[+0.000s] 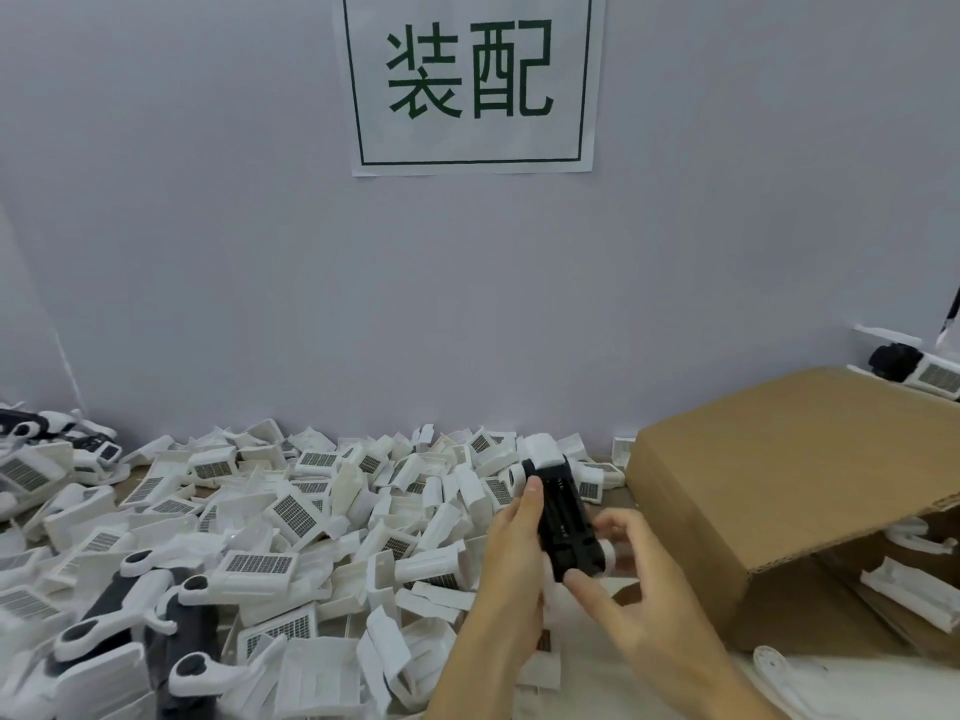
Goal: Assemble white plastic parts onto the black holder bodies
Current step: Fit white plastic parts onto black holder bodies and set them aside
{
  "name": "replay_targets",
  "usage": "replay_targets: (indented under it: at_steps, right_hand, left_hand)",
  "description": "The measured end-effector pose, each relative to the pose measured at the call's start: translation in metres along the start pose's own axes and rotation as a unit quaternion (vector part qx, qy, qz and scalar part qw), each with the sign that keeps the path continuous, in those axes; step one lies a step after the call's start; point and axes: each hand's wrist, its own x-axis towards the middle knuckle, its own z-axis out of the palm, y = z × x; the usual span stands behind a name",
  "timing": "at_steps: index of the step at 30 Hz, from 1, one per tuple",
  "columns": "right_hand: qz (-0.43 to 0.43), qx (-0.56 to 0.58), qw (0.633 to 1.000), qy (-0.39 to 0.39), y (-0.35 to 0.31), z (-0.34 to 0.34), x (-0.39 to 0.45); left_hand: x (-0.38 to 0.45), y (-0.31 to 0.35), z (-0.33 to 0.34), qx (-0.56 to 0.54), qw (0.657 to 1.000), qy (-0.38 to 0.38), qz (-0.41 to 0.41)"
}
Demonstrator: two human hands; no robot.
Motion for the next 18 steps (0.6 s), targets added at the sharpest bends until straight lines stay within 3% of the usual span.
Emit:
replay_targets:
  at_steps: [3,6,8,12,14,18]
  right_hand:
    - [0.009,0.061,0.998,0.003,-0.007,0.003,0.003]
    - [0.055,0.086,0.988,0.112,-0.002,0.005,0.022]
    - [0.130,0.123,0.972,0.155,0.003,0.003,0.046]
    - [0.273,0.266,0.912,0.149,0.009,-0.004,0.099]
    - [0.293,0.240,0.913,0.153,0.016,-0.003,0.118]
    - [0.334,0.081,0.931,0.125,0.037,0.007,0.140]
  left_hand:
    - [0.002,0.002,0.001,-0.034,0.998,0.048,-0.017]
    - [0.004,0.006,0.001,-0.096,0.991,0.083,-0.034]
    - [0.006,0.007,0.001,-0.122,0.987,0.089,-0.046]
    - [0.009,0.005,-0.002,-0.150,0.982,0.099,-0.051]
    - [0.011,0.005,-0.003,-0.159,0.981,0.100,-0.055]
    - [0.013,0.001,-0.001,-0.131,0.985,0.104,-0.051]
